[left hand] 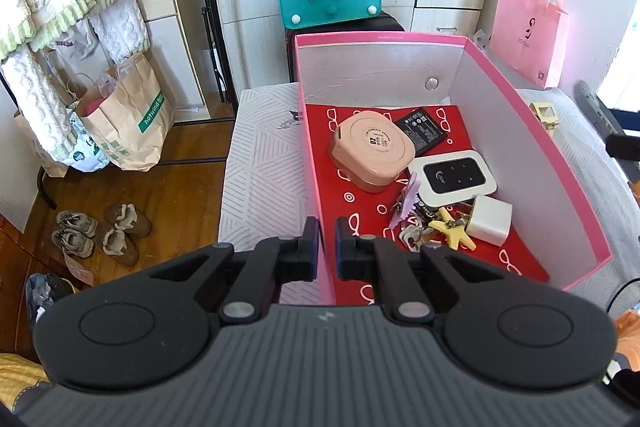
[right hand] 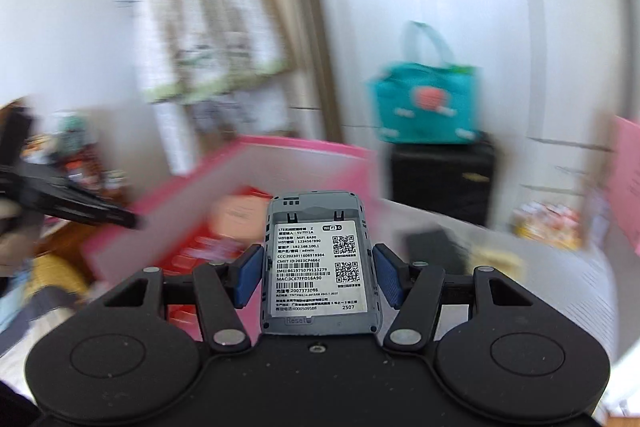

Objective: Organize rigid objects
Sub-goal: 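Carry the grey router into the pink box and open the right tool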

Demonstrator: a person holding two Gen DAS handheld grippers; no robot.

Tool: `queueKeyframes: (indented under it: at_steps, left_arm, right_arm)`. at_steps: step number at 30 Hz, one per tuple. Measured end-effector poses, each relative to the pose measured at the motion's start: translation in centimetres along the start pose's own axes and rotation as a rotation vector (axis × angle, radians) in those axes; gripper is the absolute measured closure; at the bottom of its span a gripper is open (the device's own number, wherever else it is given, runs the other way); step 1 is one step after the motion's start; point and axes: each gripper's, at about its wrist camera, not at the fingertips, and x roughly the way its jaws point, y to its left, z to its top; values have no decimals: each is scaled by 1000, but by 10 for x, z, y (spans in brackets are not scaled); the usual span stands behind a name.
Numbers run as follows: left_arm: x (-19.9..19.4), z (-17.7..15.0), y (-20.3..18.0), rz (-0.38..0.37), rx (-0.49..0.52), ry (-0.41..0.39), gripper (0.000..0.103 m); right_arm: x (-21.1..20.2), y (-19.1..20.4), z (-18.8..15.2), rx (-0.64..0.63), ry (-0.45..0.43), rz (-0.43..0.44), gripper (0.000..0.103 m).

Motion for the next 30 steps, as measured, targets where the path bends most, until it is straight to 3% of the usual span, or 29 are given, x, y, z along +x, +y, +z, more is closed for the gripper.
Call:
queueKeyframes:
  at_steps: [5,11,16,27,30]
  left_arm:
    - [-5,0,2,-4,19,-9,99]
    - [-5,-1,0,-2,40,-12,99]
    - [-5,-2,4,-18,29,-20,99]
    - [-6,-4,8,-40,14,-30,99]
    - [-6,-3,8,-40,9,-30,99]
  right_arm:
    - [56,32,27,-40,176,251,38]
    - [123,54,38,-78,396,351,38]
    - [158,59,35,-85,513,380,38]
    - [172,69,38,-116,537,367,38]
    - [163,56,43,-47,503,356,29]
